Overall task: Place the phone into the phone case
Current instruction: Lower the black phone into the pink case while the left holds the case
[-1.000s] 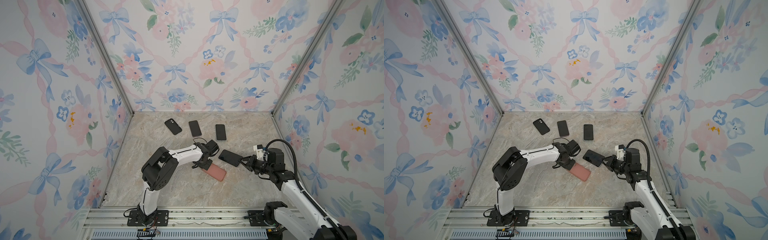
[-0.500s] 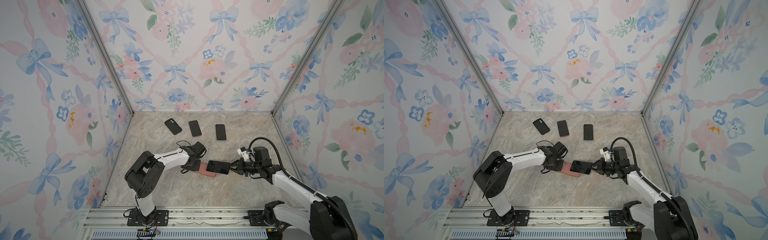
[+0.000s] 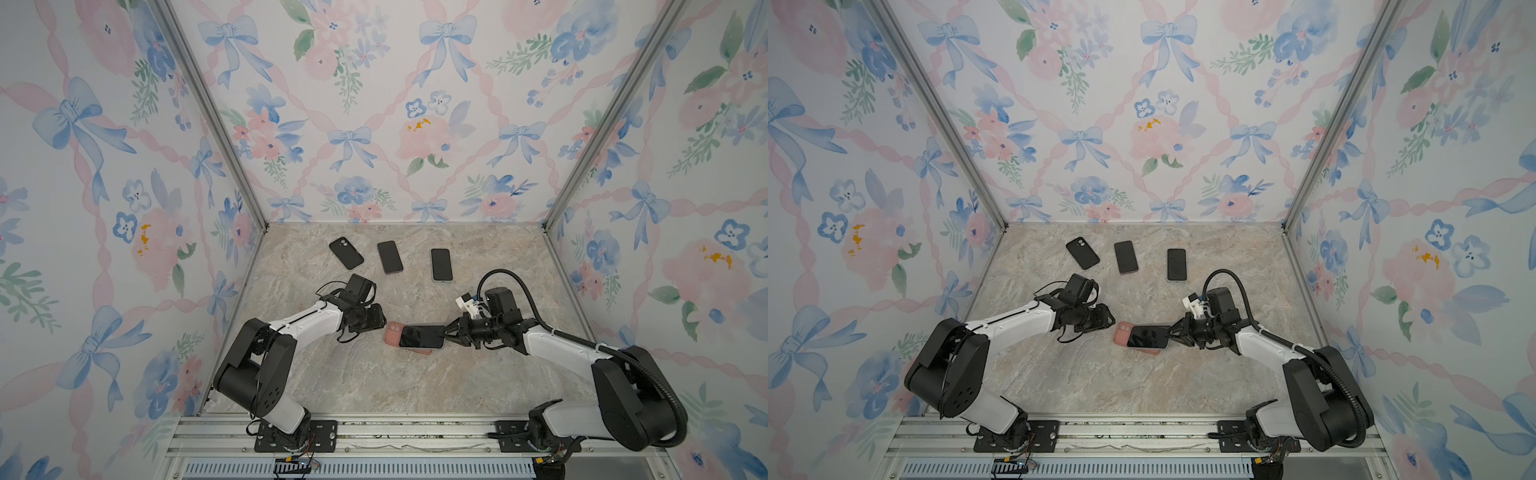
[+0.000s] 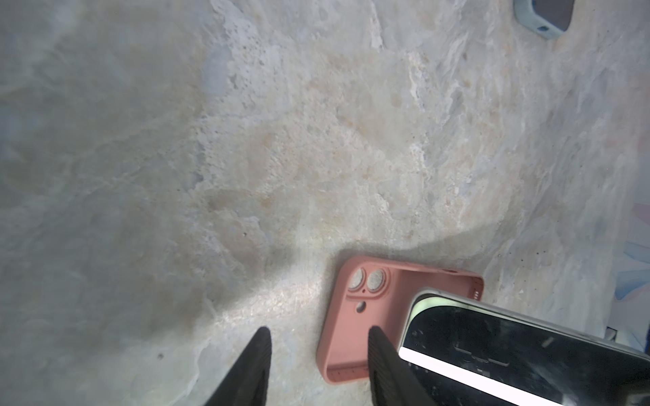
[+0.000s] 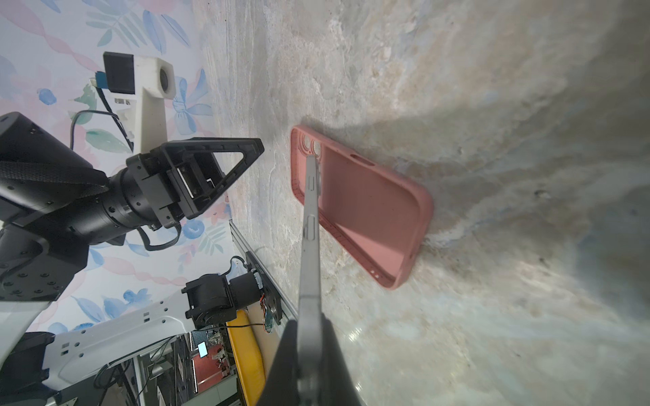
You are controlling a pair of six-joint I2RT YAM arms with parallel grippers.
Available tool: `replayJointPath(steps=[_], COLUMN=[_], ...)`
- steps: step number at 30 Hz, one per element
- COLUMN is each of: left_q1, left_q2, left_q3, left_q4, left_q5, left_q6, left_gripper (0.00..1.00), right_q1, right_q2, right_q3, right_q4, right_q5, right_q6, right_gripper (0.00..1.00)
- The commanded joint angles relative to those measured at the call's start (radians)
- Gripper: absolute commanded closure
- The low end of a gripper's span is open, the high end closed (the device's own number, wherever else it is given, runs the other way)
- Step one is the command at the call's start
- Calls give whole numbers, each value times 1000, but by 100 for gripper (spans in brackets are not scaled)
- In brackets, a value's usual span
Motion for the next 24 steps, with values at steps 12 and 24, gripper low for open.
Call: replayJointPath(steps=[12, 24], left_q1=[37, 20], left_q2=[64, 72], left_q3=[-138, -160], left_q4=[236, 275], left_q5=[242, 265], left_q6=[-66, -79], left_gripper=[52, 53], right_q1=[19, 34], right_q2=[163, 249], right_q3=[102, 127], right_q4=[-6, -12], right_q5=[-45, -36], right_q6=[-35, -60], right_gripper=[100, 100])
